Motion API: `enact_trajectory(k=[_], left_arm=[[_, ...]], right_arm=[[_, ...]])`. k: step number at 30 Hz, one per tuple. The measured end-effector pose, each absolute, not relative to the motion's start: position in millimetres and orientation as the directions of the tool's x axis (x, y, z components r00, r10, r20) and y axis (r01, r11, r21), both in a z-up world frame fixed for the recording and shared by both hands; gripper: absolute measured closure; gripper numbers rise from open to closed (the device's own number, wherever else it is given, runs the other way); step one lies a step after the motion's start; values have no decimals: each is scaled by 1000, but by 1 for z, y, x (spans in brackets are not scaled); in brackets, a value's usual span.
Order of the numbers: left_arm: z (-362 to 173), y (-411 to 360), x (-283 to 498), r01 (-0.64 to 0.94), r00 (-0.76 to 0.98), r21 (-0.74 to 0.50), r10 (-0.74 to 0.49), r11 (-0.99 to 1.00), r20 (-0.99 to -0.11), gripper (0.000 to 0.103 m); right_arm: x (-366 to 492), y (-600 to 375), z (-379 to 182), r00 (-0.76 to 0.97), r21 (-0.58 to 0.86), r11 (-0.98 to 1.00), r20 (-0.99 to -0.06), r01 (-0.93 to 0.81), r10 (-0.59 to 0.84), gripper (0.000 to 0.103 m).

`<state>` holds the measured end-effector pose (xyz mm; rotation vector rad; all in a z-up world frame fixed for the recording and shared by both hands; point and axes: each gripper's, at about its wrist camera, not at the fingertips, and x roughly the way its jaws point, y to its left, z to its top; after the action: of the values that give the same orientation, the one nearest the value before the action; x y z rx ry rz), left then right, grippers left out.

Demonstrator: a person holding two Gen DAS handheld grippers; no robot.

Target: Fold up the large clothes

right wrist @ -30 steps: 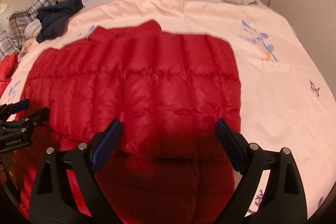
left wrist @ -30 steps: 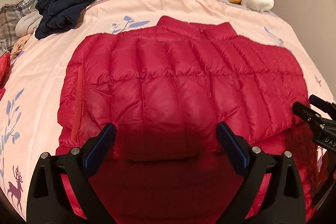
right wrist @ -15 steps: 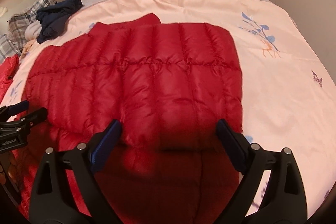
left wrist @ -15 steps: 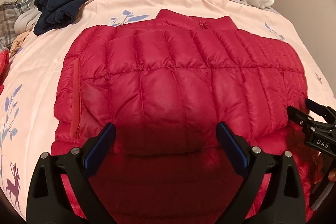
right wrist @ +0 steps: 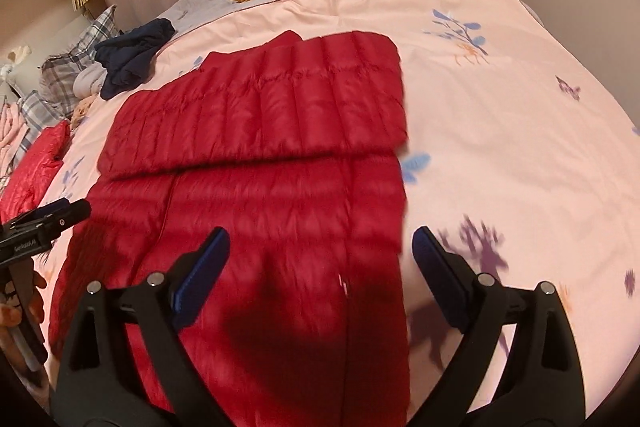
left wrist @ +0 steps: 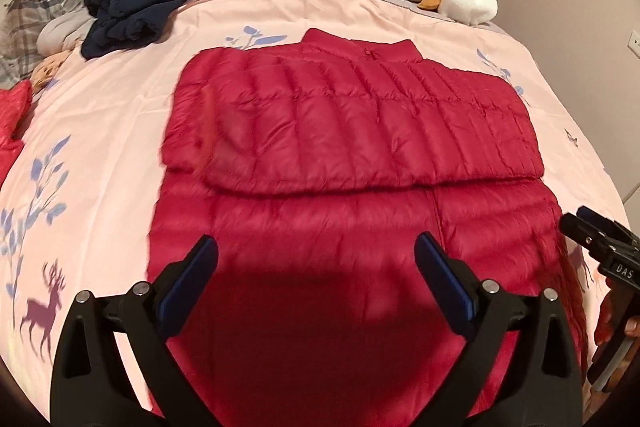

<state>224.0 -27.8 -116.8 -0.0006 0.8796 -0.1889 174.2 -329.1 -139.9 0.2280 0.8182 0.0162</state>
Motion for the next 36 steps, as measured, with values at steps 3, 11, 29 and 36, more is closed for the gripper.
enact_trajectory(k=[3,11,29,36], left_arm=[[-117,-17,206,160,613,-91,-171,983,-772,3],[-118,14,166,120,607,-125,-172,985,-776,3],[-157,103,105,-83,591,-432,-305,898,-747,3],[-172,100,96,-6,534,-523,-439,852,-722,3]], right_arm=[[149,-333,-144,668,236,969,-733,71,130,6],[98,-349,-161,628,312,944,-758,108,179,6],[71,-352,-178,591,522,846,-719,110,367,6],[70,-345,-181,579,567,820,-695,75,427,4]])
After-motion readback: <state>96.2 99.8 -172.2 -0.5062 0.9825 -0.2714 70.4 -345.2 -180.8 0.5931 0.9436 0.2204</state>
